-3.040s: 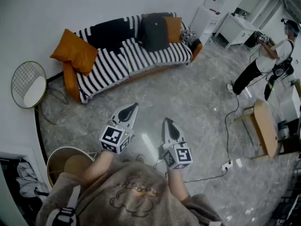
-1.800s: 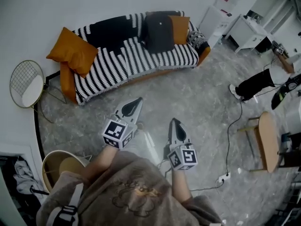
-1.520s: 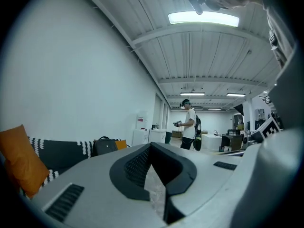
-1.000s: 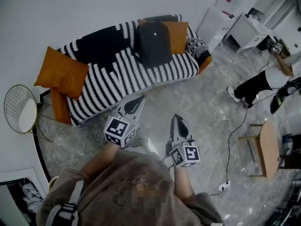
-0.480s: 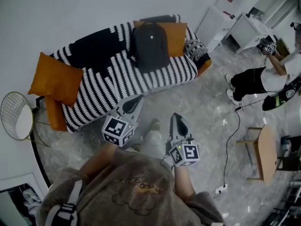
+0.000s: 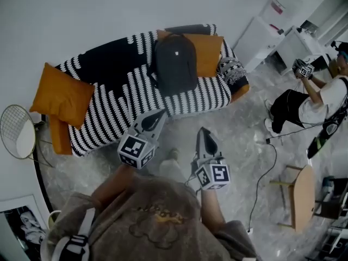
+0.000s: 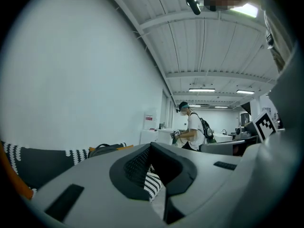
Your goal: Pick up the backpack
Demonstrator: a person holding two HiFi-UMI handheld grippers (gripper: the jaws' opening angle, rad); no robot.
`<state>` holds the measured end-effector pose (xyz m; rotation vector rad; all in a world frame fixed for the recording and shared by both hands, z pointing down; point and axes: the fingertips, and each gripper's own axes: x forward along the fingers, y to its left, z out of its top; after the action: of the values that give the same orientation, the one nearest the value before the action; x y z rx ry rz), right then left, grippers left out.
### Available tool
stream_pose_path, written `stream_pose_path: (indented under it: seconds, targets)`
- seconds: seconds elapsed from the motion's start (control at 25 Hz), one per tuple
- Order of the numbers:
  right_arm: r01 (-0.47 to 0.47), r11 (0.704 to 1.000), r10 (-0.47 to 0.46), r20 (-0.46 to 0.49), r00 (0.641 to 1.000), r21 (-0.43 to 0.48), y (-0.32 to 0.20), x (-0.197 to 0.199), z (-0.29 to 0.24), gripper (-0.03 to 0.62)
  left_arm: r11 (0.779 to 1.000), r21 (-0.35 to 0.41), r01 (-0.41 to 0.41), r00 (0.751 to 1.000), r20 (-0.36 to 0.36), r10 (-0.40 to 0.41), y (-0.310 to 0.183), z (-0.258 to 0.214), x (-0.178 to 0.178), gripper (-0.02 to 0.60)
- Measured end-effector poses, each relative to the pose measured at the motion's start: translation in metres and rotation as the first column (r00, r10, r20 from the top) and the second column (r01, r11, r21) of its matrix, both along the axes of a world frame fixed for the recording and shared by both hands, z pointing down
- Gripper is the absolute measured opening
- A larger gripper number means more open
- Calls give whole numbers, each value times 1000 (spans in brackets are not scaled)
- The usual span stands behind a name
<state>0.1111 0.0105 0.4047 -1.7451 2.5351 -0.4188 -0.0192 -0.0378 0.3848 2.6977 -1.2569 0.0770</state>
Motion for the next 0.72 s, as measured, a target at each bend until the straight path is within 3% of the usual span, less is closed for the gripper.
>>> stream_pose_path:
  seconds: [0.28,0.72]
  targets:
    - [76,997,-76,9,997,8,-84,32,0,0,996,6,89,996,-7,-89,-73,-1,25,2]
    - [179,984,-179,1,984,19,-189,39,2,0,977,8,212,977,-24,-211,-161,5,27,2]
